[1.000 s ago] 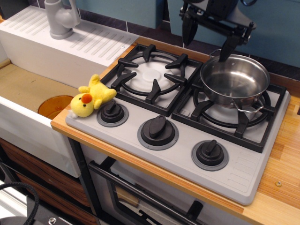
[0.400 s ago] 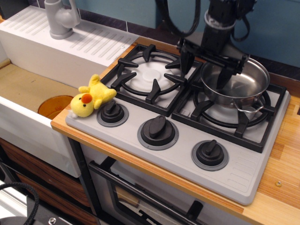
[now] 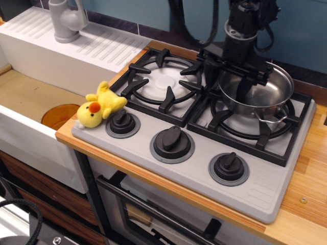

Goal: Put pan on stove and put stuffedduck in pan

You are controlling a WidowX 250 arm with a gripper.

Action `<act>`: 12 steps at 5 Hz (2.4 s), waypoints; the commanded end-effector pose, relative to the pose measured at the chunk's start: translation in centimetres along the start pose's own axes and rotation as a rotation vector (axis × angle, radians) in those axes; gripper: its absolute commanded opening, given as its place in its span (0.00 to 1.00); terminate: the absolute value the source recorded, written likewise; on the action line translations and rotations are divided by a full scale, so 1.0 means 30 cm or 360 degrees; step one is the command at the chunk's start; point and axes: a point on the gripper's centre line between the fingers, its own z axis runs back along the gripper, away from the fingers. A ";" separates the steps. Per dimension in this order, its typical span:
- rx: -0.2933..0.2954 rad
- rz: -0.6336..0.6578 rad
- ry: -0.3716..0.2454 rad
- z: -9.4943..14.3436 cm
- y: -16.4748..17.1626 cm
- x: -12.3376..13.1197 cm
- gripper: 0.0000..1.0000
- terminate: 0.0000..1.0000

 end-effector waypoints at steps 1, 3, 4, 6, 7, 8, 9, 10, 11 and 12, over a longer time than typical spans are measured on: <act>0.0010 -0.0001 -0.0018 0.043 -0.001 0.025 0.00 0.00; 0.0140 0.0019 0.0080 0.201 0.029 0.001 0.00 0.00; 0.0213 0.0012 0.0130 0.313 0.038 0.002 0.00 0.00; 0.0302 -0.0019 0.0161 0.442 0.074 0.026 0.00 0.00; 0.0314 -0.0062 0.0167 0.453 0.153 0.048 0.00 0.00; 0.0326 -0.0084 0.0176 0.446 0.237 0.049 0.00 0.00; 0.0335 -0.0080 0.0188 0.432 0.299 0.030 0.00 0.00; 0.0315 -0.0073 0.0183 0.408 0.336 0.013 0.00 0.00; 0.0315 -0.0065 0.0171 0.380 0.364 0.009 0.00 0.00; 0.0290 -0.0084 0.0154 0.343 0.394 0.017 0.00 0.00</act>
